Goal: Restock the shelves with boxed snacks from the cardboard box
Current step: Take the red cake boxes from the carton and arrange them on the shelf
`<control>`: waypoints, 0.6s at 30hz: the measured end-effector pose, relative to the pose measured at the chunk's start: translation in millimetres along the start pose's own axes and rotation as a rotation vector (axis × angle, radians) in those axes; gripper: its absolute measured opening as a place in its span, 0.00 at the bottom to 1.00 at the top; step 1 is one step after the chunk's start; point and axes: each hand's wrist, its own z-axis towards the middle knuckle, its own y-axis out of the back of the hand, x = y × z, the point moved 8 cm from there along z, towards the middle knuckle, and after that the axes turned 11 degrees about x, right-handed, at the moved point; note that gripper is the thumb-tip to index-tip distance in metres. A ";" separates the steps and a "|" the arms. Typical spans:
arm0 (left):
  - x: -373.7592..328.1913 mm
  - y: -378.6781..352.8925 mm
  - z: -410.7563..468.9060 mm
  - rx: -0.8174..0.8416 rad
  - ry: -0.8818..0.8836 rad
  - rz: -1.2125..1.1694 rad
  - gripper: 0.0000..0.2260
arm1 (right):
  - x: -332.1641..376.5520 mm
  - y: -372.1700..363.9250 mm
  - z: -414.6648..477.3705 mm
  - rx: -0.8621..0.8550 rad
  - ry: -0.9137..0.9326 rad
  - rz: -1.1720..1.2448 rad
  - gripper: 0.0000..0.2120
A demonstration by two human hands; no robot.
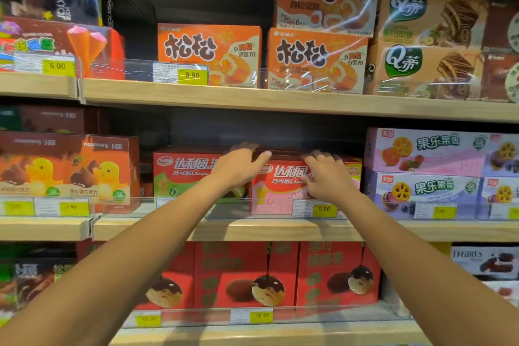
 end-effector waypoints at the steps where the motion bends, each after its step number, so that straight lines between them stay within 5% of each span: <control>1: 9.7 0.4 -1.1 0.007 0.024 0.014 0.26 | 0.5 -1.6 0.6 0.007 -0.026 -0.002 0.25; 18: 27.3 0.2 -17.5 0.108 0.134 0.129 0.23 | -8.4 -9.2 -11.6 0.014 -0.216 0.099 0.23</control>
